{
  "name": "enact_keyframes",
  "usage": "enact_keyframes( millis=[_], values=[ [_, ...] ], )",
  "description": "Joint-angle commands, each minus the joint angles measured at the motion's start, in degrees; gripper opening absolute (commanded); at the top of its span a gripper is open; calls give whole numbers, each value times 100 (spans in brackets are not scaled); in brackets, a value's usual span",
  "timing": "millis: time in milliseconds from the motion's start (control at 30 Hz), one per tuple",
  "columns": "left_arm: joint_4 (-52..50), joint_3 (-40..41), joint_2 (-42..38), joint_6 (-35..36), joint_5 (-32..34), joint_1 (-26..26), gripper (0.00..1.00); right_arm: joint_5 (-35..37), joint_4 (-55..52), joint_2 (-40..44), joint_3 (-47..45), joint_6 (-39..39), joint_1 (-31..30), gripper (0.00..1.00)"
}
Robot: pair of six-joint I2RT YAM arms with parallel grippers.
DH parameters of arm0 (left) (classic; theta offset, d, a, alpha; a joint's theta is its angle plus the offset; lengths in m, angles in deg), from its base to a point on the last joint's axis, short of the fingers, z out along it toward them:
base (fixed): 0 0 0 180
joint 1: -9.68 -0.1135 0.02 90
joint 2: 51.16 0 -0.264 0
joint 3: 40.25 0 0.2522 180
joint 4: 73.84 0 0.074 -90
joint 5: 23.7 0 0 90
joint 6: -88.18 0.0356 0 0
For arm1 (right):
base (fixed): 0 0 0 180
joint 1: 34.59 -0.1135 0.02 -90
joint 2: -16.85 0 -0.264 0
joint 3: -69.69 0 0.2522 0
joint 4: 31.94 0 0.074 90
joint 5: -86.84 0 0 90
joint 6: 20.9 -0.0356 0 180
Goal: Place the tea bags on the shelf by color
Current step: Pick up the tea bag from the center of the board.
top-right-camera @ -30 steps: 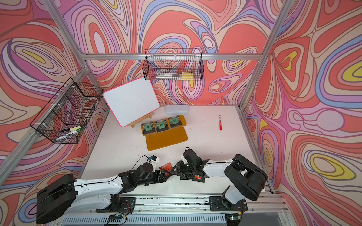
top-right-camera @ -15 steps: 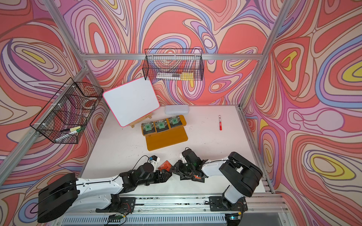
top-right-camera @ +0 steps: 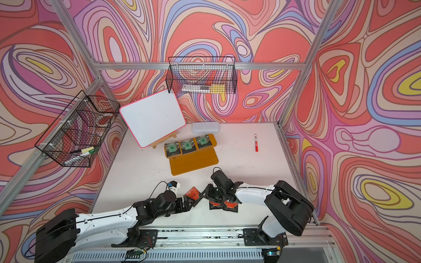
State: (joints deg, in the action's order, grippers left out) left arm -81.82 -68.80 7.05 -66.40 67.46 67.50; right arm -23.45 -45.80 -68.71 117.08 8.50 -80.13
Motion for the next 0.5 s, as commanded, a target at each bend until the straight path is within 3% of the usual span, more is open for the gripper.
enact_keyframes(
  millis=[0,200,467],
  values=[
    [-396,113,-304,46,513,19,92,233,-390,-71,133,251,-27,35],
    [-243,66,-465,283,577,19,92,116,-215,-259,145,100,-34,35],
    [180,-142,-48,533,461,-24,93,35,-78,-302,74,-5,-34,35]
  ],
)
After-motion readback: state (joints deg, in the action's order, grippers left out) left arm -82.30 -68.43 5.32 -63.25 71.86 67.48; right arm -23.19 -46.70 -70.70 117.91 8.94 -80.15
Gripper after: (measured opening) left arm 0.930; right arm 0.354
